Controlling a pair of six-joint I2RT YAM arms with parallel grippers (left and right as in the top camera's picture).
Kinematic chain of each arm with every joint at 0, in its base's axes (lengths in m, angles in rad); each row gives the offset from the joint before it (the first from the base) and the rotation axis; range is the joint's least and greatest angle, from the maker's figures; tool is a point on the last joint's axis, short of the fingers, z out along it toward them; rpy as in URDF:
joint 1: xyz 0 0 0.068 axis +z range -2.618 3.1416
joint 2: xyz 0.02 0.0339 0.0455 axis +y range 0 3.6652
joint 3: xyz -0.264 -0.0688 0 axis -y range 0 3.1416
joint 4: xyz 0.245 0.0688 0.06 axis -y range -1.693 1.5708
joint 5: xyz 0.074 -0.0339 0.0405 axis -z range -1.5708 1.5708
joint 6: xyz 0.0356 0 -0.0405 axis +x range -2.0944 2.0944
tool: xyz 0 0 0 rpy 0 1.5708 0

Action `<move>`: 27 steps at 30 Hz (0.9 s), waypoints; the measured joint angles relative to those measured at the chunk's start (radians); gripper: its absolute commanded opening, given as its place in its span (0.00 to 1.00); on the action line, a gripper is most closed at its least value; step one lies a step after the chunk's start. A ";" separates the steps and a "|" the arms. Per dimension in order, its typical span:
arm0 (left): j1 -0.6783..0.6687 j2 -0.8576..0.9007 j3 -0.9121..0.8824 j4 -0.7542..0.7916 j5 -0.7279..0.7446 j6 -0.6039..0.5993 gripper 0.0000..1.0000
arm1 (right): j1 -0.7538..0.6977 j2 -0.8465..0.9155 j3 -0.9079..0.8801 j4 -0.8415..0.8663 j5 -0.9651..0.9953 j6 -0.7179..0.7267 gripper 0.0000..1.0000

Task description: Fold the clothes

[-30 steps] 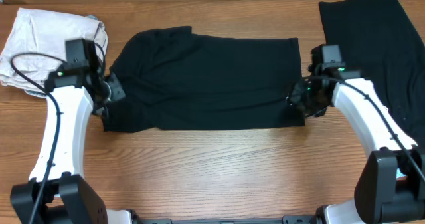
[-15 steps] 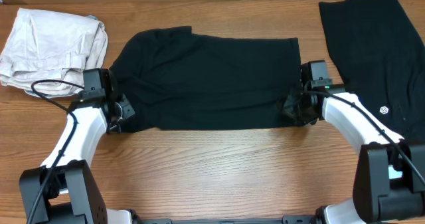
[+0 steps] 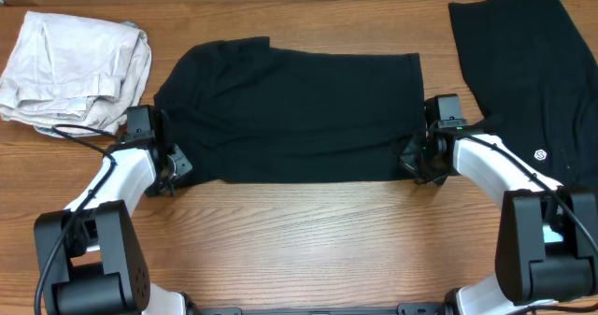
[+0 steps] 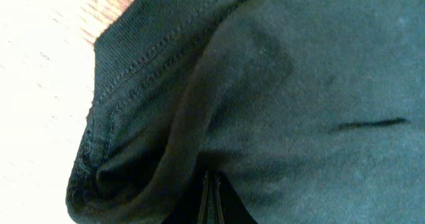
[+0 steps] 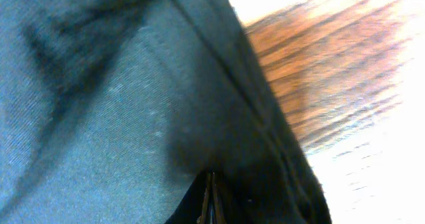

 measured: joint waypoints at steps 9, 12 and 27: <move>0.000 0.039 0.041 -0.046 0.000 -0.019 0.04 | -0.079 -0.008 0.000 -0.116 -0.040 0.021 0.04; 0.000 0.048 0.058 -0.087 0.007 -0.019 0.04 | -0.109 -0.008 0.000 -0.184 -0.074 0.021 0.04; 0.002 0.126 0.218 -0.705 0.033 -0.018 0.04 | -0.167 -0.005 -0.008 -0.492 -0.090 -0.048 0.04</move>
